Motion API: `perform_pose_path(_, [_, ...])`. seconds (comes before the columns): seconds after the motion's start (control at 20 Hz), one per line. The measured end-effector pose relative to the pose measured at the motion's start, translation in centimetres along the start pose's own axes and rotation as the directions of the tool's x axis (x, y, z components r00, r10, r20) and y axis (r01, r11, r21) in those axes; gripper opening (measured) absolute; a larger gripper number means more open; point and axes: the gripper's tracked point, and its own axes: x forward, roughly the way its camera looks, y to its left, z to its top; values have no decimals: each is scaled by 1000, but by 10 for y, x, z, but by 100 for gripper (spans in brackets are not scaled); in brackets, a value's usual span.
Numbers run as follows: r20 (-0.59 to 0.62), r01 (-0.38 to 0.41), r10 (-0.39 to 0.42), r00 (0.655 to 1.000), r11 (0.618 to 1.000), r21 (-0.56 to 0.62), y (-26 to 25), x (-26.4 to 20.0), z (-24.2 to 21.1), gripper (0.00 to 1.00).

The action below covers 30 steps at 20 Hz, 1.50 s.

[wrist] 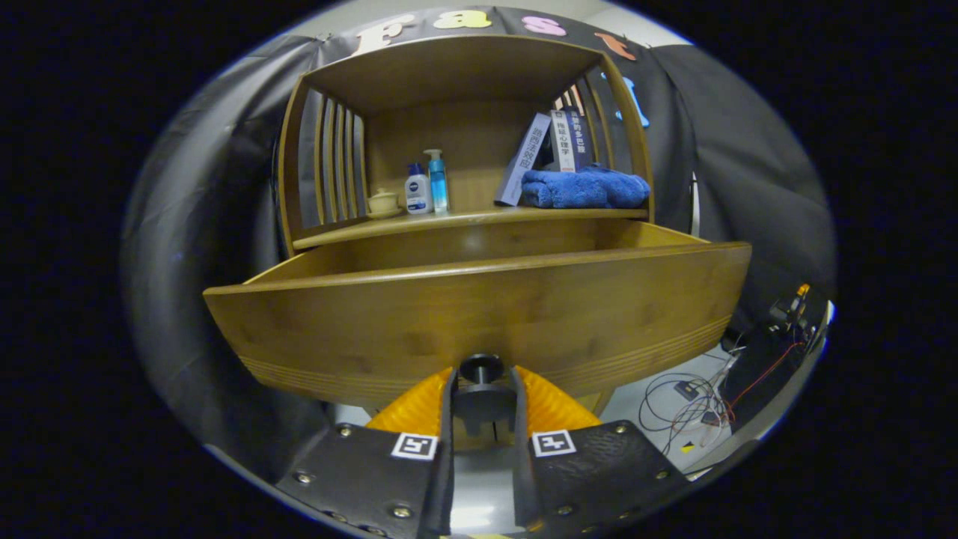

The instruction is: Pull open the drawer, take out the items inside it, and place them on the countertop above the cabinet.

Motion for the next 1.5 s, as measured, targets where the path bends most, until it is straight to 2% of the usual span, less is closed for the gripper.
perform_pose_path(0.05, [-2, 1, -1, 1000, 1000, -8, 0, -2, -1, 24])
perform_pose_path(0.35, [15, 5, -4, 1000, 1000, -4, 0, -13, -5, 24])
perform_pose_path(0.5, [-18, 11, -10, 1000, 999, 48, -1, -14, -8, 24])
perform_pose_path(0.75, [-64, -6, 23, 998, 969, 245, -4, -29, 17, 99])
perform_pose_path(0.85, [-73, -14, 34, 997, 967, 255, -1, -38, 35, 97])
perform_pose_path(0.95, [-89, 7, 9, 996, 984, 177, -7, -42, 56, 98])
perform_pose_path(1.15, [-80, -5, 10, 997, 998, 65, 4, -33, 116, 98])
perform_pose_path(1.35, [-247, -24, 25, 969, 1000, 10, 12, 15, 126, 98])
perform_pose_path(1.5, [-394, -27, 2, 919, 998, -58, 7, 57, 106, 98])
